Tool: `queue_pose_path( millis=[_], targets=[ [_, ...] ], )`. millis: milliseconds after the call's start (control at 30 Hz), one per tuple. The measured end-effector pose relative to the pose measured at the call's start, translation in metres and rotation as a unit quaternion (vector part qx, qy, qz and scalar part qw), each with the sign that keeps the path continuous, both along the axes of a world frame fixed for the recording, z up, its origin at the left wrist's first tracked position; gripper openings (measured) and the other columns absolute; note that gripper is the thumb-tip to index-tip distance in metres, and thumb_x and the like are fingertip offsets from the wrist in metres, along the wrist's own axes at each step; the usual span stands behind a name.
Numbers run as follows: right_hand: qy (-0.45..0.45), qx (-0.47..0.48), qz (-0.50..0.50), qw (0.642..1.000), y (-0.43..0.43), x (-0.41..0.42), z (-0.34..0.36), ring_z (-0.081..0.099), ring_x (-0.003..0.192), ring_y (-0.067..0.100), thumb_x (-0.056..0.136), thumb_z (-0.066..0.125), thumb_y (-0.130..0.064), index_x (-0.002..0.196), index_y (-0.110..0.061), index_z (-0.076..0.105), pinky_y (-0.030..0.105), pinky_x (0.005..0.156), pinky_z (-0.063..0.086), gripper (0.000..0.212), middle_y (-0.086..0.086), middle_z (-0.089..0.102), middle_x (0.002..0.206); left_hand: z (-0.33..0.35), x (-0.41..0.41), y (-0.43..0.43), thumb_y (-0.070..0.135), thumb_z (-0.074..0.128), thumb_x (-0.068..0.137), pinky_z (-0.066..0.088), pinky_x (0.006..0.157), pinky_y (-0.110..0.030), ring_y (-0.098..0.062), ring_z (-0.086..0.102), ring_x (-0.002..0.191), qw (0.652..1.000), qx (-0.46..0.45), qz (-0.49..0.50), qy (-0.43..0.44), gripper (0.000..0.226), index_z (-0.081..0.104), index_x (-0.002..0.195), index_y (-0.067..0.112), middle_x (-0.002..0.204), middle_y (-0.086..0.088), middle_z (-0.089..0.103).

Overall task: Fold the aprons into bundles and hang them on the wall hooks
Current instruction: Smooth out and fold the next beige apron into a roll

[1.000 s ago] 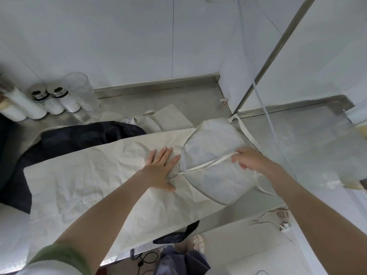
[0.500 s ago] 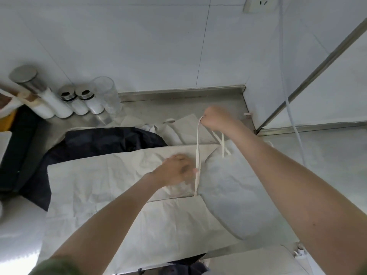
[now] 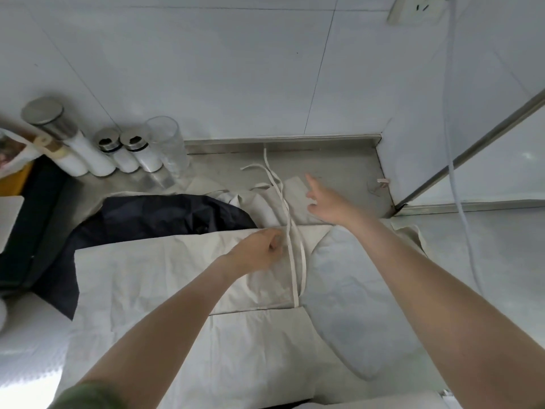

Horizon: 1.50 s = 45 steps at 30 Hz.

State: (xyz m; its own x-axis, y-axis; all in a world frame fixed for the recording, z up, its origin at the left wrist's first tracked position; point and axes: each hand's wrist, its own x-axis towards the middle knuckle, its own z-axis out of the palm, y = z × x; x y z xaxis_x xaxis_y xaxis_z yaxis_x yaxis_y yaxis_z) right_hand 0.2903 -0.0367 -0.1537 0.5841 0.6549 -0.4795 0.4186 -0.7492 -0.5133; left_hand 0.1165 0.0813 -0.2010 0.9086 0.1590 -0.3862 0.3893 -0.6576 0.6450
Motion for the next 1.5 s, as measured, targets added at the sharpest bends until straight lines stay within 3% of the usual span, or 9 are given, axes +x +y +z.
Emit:
queue_pose_path(
  millis=[267, 400, 500, 900, 1100, 1200, 1300, 1400, 1500],
  targets=[
    [-0.122, -0.090, -0.196, 0.969, -0.119, -0.016, -0.034, 0.025, 0.139, 0.031, 0.089, 0.052, -0.009, 0.150, -0.015, 0.018, 0.045, 0.108, 0.027, 0.070, 0.010, 0.026, 0.151, -0.002, 0.019, -0.050, 0.021, 0.036, 0.086, 0.049, 0.082, -0.038, -0.035, 0.061, 0.091, 0.945, 0.183, -0.136, -0.236, 0.038, 0.062, 0.108, 0.003, 0.105, -0.014, 0.061],
    [-0.084, -0.134, -0.302, 0.940, -0.176, -0.028, -0.043, 0.022, 0.139, 0.030, 0.087, 0.051, -0.008, 0.150, -0.016, 0.014, 0.044, 0.107, 0.027, 0.073, 0.011, 0.024, 0.151, -0.009, 0.026, -0.094, 0.047, 0.040, 0.097, 0.007, 0.118, -0.038, -0.025, 0.015, 0.146, 0.942, 0.170, -0.273, -0.096, 0.062, 0.023, 0.152, 0.023, 0.159, -0.008, 0.017],
    [-0.092, -0.184, -0.335, 0.920, -0.203, -0.037, -0.050, 0.030, 0.132, 0.033, 0.083, 0.057, -0.017, 0.144, -0.009, 0.022, 0.044, 0.102, 0.033, 0.071, 0.014, 0.033, 0.142, -0.025, 0.021, -0.108, 0.069, 0.041, 0.087, -0.013, 0.116, -0.040, -0.021, -0.014, 0.148, 0.911, 0.245, -0.332, -0.012, 0.090, -0.006, 0.153, 0.030, 0.161, -0.004, -0.015],
    [0.075, -0.103, -0.395, 0.910, -0.246, -0.050, -0.039, 0.057, 0.076, 0.019, 0.078, 0.074, -0.023, 0.080, -0.011, 0.055, 0.026, 0.060, 0.041, 0.022, 0.006, 0.058, 0.087, -0.021, 0.012, -0.113, 0.069, 0.048, 0.085, -0.018, 0.114, -0.041, -0.024, -0.024, 0.145, 0.885, 0.320, -0.330, 0.068, 0.101, -0.017, 0.151, 0.029, 0.156, -0.006, -0.029],
    [0.044, 0.005, -0.298, 0.953, -0.221, -0.064, -0.018, 0.058, 0.085, 0.022, 0.081, 0.056, -0.006, 0.115, -0.015, 0.054, 0.026, 0.063, 0.043, 0.034, 0.007, 0.064, 0.103, -0.013, 0.015, -0.122, 0.056, 0.049, 0.090, -0.006, 0.119, -0.043, -0.020, -0.005, 0.149, 0.937, 0.232, -0.257, 0.048, 0.075, 0.016, 0.152, 0.032, 0.162, -0.001, 0.002],
    [-0.005, 0.007, -0.149, 0.989, -0.200, -0.082, -0.006, 0.053, 0.119, 0.024, 0.087, 0.046, 0.000, 0.137, -0.017, 0.048, 0.026, 0.092, 0.041, 0.053, 0.005, 0.058, 0.131, 0.006, 0.027, -0.129, 0.057, 0.050, 0.091, 0.018, 0.117, -0.039, -0.016, 0.035, 0.137, 0.999, 0.022, -0.041, 0.027, 0.046, 0.055, 0.129, 0.030, 0.139, 0.007, 0.051],
    [0.057, 0.033, -0.060, 0.996, -0.184, -0.102, -0.007, 0.057, 0.107, 0.021, 0.087, 0.040, 0.006, 0.121, -0.027, 0.057, 0.031, 0.091, 0.041, 0.050, -0.001, 0.061, 0.112, 0.020, 0.043, -0.138, 0.061, 0.054, 0.087, 0.043, 0.096, -0.032, -0.017, 0.059, 0.107, 0.979, -0.170, 0.093, 0.054, 0.047, 0.060, 0.114, 0.023, 0.112, 0.001, 0.065],
    [0.128, 0.012, 0.001, 0.992, -0.175, -0.117, -0.012, 0.057, 0.084, 0.020, 0.091, 0.043, -0.003, 0.118, -0.046, 0.050, 0.035, 0.080, 0.046, 0.051, -0.005, 0.060, 0.097, 0.023, 0.050, -0.150, 0.045, 0.055, 0.092, 0.050, 0.082, -0.034, -0.025, 0.064, 0.093, 0.993, -0.073, 0.043, 0.083, 0.045, 0.059, 0.112, 0.006, 0.101, -0.010, 0.068],
    [0.068, 0.021, -0.016, 0.997, -0.177, -0.119, -0.017, 0.060, 0.102, 0.022, 0.093, 0.046, -0.009, 0.134, -0.026, 0.052, 0.035, 0.088, 0.047, 0.044, 0.001, 0.062, 0.120, 0.020, 0.046, -0.154, 0.014, 0.041, 0.098, 0.050, 0.085, -0.035, -0.030, 0.064, 0.099, 0.996, 0.042, 0.017, 0.072, 0.029, 0.061, 0.113, -0.001, 0.107, -0.017, 0.068]
  ],
)
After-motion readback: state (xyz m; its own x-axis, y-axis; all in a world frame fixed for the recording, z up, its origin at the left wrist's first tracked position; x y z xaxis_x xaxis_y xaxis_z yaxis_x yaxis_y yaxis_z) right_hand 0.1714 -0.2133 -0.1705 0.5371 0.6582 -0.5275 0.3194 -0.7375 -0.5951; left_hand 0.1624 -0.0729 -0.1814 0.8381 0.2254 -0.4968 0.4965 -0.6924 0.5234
